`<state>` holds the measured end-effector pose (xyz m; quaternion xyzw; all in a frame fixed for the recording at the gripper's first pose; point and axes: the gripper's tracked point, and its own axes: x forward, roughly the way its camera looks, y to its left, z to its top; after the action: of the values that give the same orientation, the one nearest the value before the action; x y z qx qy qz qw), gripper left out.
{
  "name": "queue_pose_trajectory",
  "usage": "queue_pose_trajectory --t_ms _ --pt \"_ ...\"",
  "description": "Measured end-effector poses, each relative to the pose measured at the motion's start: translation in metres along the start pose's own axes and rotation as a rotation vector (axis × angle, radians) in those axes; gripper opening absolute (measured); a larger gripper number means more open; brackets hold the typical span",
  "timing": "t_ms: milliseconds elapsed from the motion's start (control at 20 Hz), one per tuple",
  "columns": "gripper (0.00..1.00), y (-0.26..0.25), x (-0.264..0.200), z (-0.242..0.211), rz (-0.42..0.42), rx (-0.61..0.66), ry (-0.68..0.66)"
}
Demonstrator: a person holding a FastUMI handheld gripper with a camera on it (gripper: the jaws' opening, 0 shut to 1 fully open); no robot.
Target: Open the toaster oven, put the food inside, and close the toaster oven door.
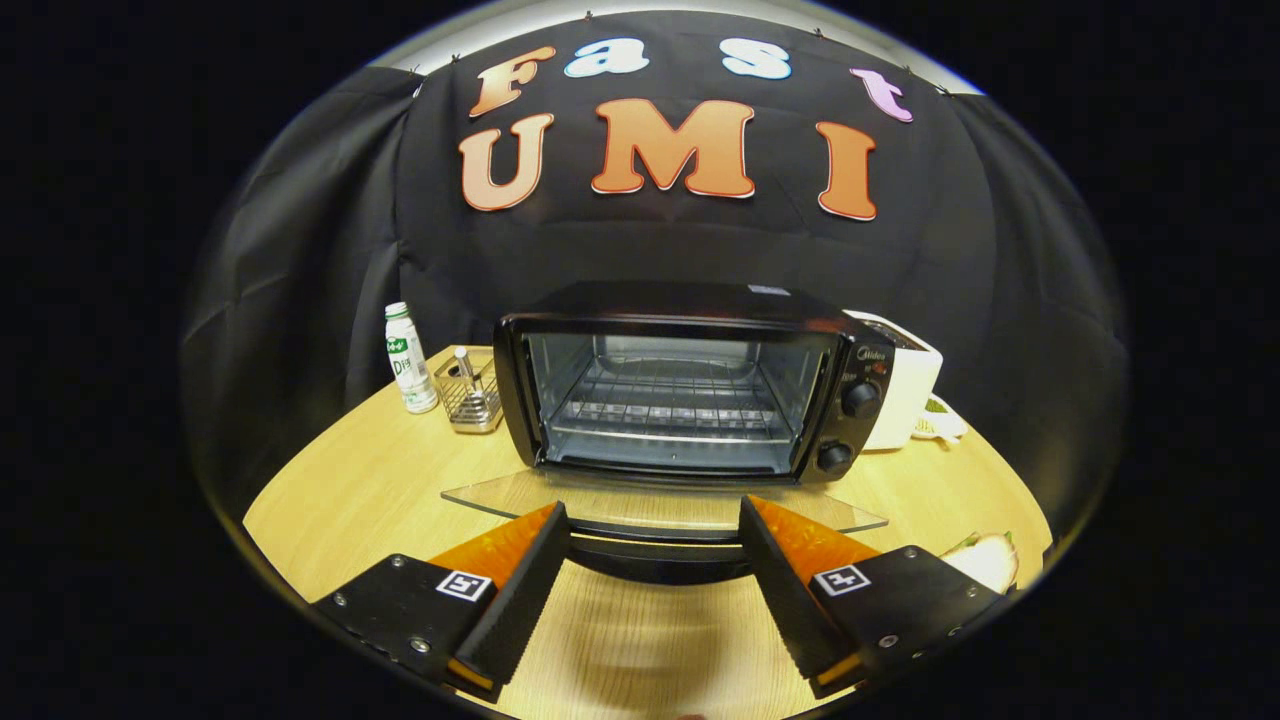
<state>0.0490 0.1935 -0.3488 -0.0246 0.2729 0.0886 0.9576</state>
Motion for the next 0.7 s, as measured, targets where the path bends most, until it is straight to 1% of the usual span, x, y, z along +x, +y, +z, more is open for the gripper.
queue_pose_trajectory --t_ms 100,150,200,400,500,650,700 --pt "1.0 0.003 0.001 -0.014 0.015 0.068 0.023" --pt "1.0 0.001 0.006 -0.023 -0.006 0.076 0.037" --pt "1.0 -0.004 0.012 -0.032 -0.026 0.065 0.053" --pt "0.99 0.013 0.021 -0.072 -0.015 0.042 0.126" --pt "1.0 0.013 0.021 -0.07 -0.02 0.051 0.098" --pt "1.0 0.015 0.02 -0.077 -0.016 0.046 0.099" --pt "1.0 0.016 0.018 -0.073 -0.016 0.046 0.064"
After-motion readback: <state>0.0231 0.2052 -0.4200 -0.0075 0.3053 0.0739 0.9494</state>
